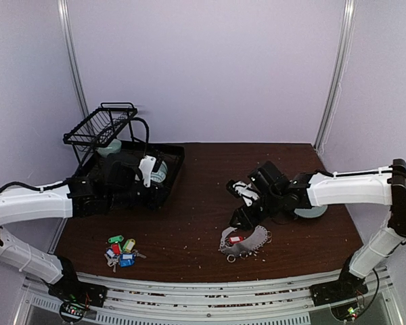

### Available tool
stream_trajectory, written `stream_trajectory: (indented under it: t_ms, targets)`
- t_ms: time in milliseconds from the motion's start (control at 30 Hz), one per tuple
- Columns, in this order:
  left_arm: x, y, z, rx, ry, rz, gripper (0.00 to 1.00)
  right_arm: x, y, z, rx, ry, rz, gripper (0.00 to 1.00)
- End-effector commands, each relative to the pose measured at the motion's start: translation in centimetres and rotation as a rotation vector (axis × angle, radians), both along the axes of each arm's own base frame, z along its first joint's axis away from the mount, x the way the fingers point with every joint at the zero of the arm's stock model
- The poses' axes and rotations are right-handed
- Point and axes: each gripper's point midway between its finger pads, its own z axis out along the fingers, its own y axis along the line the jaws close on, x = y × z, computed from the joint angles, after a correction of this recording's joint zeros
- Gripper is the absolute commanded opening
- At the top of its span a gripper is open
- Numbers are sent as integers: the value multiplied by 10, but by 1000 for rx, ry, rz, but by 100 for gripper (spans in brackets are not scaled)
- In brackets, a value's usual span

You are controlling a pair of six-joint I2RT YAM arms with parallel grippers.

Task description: Put the keys on the keyring

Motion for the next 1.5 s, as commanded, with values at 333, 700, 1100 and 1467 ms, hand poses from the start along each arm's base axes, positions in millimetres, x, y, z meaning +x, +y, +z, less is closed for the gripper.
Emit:
stream_trajectory:
  t_ms: [333,700,1100,1467]
  targets:
    - [-5,2,-17,17,31,-12,4,-19,21,-44,-66,141,373,46]
    - [-3,2,-20,39,31,-16,5,-20,27,-52,-58,195,455,31]
    - [-3,5,-22,57,32,-8,5,-23,25,-67,-84,240,458,24]
    - [-2,11,-22,78,22,5,5,-29,24,-60,-67,253,466,0]
